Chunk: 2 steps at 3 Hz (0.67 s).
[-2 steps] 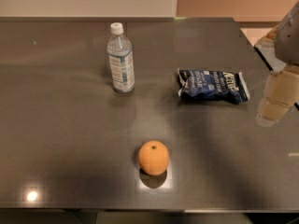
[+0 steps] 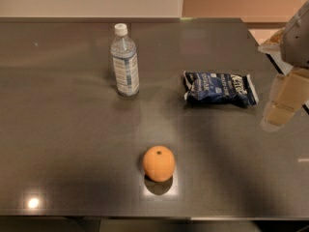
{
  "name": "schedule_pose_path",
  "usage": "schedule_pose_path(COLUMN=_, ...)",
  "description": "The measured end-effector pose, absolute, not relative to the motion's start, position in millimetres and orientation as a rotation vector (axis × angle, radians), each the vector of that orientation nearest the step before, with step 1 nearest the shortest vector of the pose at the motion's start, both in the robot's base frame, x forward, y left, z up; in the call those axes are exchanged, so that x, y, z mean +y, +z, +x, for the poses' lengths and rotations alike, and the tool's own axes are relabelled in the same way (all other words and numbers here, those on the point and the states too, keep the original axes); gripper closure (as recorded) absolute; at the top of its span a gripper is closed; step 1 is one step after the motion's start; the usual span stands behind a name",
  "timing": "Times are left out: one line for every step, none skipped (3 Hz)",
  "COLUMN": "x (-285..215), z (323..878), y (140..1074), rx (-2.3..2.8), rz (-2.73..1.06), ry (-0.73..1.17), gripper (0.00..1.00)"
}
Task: Pick orange
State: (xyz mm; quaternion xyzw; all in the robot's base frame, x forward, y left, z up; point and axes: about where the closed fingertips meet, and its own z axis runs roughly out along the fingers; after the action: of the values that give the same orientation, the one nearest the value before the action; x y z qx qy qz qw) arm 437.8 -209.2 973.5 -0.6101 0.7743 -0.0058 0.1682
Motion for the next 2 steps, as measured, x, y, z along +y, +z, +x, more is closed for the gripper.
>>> schedule_pose_path(x=-181.7, z=429.0, y=961.6, rx=2.099, rz=-1.778, ry=0.13, gripper=0.0)
schedule_pose_path(x=-144.7, z=413.6, y=947.2, rx=1.967, rz=-1.824, ry=0.283, gripper=0.0)
